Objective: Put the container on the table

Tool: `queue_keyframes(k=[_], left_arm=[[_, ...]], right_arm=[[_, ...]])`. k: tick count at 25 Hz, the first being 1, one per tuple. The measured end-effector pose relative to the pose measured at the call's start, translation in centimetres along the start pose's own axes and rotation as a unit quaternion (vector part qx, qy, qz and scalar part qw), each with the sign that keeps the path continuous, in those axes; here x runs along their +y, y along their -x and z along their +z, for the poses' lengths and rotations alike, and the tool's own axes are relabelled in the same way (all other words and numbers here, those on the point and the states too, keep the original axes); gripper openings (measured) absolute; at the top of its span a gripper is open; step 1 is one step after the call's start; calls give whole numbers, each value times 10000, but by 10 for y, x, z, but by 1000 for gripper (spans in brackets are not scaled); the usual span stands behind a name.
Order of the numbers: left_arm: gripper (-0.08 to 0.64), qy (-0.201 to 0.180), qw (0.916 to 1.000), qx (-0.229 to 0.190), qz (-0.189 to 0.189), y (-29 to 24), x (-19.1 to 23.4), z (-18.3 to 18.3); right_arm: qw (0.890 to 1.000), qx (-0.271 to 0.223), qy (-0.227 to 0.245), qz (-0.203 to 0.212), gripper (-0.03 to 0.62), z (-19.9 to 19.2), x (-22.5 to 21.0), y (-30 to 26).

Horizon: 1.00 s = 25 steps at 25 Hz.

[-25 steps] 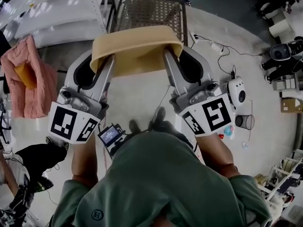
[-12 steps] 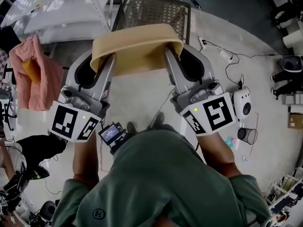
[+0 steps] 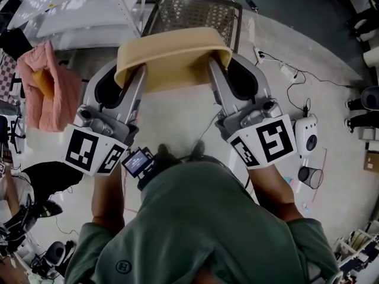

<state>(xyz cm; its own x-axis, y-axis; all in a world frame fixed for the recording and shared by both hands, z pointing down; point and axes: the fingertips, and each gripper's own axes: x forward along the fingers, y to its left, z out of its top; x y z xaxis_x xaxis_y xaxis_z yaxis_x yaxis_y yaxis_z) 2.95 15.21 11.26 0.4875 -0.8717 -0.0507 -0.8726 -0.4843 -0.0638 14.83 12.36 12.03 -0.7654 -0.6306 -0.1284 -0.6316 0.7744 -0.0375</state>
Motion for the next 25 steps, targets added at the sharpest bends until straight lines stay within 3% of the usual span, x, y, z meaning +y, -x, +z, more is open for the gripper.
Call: queue_keyframes(k=[10, 18, 25], left_arm=[[118, 24, 9997, 49, -228, -18, 11, -6], [117, 131, 9982, -66, -580, -45, 97, -9], [117, 130, 9970, -167, -748, -34, 109, -8]], right_arm=[[9997, 57, -21, -219, 57, -6, -13, -10], [9982, 131, 128, -572, 56, -10, -19, -93], [9971, 110, 229, -718, 57, -10, -3, -100]])
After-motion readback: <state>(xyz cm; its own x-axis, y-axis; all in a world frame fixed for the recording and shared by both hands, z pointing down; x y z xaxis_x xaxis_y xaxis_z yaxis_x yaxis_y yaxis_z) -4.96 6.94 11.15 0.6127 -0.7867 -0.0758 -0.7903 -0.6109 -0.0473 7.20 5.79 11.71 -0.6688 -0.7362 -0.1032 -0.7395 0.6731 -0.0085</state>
